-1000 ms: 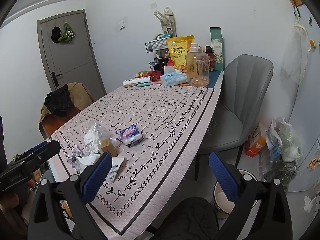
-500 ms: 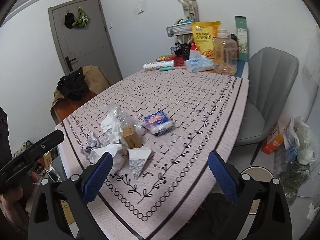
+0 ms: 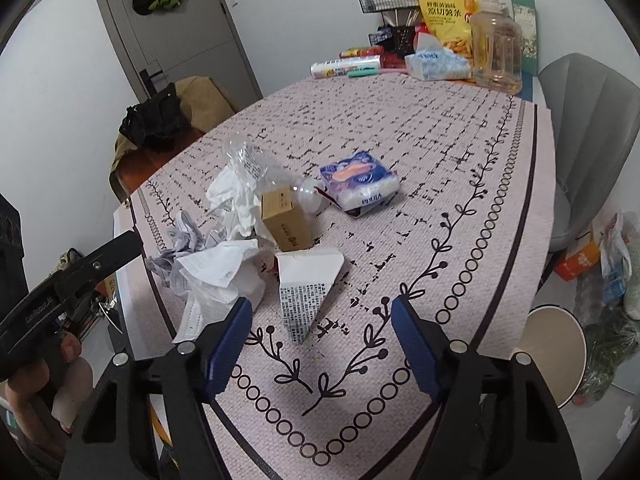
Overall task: Collect trash
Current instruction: 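Lower the left gripper onto the crumpled printed paper wrapper and close, then carry the printed paper wrapper with the left gripper over the trash bin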
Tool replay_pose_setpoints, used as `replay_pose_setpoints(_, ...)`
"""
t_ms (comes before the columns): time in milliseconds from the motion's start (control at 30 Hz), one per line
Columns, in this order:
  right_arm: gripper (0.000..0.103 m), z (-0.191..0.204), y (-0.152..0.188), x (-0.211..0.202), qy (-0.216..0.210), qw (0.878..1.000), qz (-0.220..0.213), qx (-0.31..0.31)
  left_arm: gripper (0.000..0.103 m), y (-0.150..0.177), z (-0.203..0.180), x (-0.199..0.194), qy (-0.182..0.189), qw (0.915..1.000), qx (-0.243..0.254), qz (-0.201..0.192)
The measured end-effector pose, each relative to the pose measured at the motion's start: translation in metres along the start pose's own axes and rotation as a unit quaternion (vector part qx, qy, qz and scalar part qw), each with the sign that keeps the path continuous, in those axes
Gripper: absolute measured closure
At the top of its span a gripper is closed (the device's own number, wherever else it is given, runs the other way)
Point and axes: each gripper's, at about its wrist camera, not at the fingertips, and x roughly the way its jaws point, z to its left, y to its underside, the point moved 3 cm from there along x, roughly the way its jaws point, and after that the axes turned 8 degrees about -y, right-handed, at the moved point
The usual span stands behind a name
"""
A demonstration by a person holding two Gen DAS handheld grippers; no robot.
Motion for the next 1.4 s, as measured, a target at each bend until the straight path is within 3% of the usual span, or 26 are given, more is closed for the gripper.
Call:
replay_pose_setpoints(233,0.033,-0.003,-0.001,0.022,-0.006,1.000,0.022,0.003,0.028,-0.003,-0.003,0.024,0.005,0.9998,-0.007,0.021)
replay_pose_setpoints(400,0.044,-0.007,-0.003,0.035,-0.004,0.999,0.034,0.008,0.028,-0.004,-0.004,0.044,0.006,0.9988,-0.022,0.044)
replay_pose_setpoints(567,0.046,-0.008,-0.006,0.041,-0.005,0.999,0.035,0.008,0.028,-0.003,-0.001,0.057,0.011,0.9974,-0.041,0.058)
replay_pose_setpoints(633,0.053,-0.008,-0.007,0.043,-0.003,0.999,0.033,0.006,0.028,-0.002,-0.001,0.060,0.013,0.9970,-0.046,0.060)
replay_pose_setpoints(667,0.064,-0.008,-0.007,0.044,-0.004,0.999,0.034,0.004,0.029,-0.002,0.000,0.061,0.012,0.9969,-0.049,0.060)
replay_pose_setpoints(700,0.073,-0.009,-0.007,0.045,-0.005,0.999,0.036,0.005,0.038,-0.002,0.001,0.061,0.010,0.9970,-0.052,0.057)
replay_pose_setpoints(733,0.073,-0.009,-0.008,0.044,-0.006,0.999,0.037,0.006,0.047,-0.003,0.001,0.060,0.009,0.9970,-0.053,0.057)
replay_pose_setpoints(833,0.075,-0.010,-0.009,0.038,-0.007,1.000,0.029,0.007,0.055,-0.005,-0.002,0.052,0.010,0.9975,-0.050,0.049)
replay_pose_setpoints(1167,0.075,-0.019,-0.010,0.001,-0.004,1.000,-0.009,0.018,0.056,-0.024,-0.003,0.007,0.010,0.9986,-0.051,-0.006)
replay_pose_setpoints(1400,0.075,-0.029,-0.013,-0.027,-0.003,0.999,-0.043,0.029,0.056,-0.035,-0.029,-0.013,0.015,0.9992,-0.023,-0.028)
